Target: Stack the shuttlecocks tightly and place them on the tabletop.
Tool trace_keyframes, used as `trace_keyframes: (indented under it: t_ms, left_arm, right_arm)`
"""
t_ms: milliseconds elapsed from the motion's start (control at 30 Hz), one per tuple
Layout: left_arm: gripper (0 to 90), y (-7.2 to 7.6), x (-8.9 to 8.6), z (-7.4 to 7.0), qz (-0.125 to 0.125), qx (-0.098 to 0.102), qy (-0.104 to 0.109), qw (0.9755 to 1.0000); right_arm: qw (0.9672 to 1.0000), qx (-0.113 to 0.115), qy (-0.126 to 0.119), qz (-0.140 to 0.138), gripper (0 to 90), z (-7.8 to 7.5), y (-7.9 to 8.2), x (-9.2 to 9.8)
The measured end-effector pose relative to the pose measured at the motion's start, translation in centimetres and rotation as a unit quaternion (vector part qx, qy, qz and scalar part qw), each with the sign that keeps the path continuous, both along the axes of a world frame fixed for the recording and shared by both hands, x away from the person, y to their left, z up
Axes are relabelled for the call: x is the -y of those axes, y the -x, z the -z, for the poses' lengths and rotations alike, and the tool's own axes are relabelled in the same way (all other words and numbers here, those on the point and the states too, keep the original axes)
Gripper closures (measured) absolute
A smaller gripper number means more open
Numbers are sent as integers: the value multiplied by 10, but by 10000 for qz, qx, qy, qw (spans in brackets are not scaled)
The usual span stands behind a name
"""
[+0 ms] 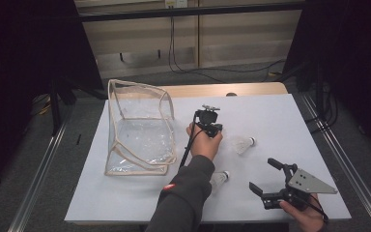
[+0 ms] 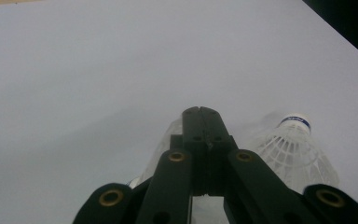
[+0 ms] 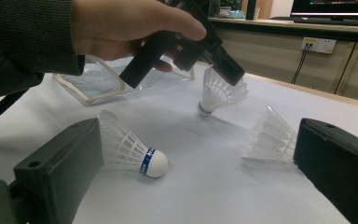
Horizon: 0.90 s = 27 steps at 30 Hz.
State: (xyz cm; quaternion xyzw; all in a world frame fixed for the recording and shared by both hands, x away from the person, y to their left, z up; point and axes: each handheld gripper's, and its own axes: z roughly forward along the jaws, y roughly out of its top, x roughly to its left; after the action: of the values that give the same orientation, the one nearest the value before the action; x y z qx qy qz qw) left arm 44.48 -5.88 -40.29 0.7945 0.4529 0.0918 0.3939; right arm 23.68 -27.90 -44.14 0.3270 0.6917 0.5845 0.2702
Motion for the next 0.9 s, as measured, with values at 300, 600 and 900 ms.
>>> trace_keyframes:
  t_ms: [300, 600, 900]
  left_arm:
    - [884, -2, 5, -6, 10, -9, 59, 10000]
    - [870, -3, 6, -5, -5, 16, 81, 10000]
    - [851, -4, 10, -8, 33, 56, 115, 9999]
  right_arm:
    - [10000, 3, -1, 0, 7, 0, 0, 0]
    - [10000, 4, 10, -2, 7, 0, 0, 0]
    - [10000, -10, 2, -17, 7, 0, 0, 0]
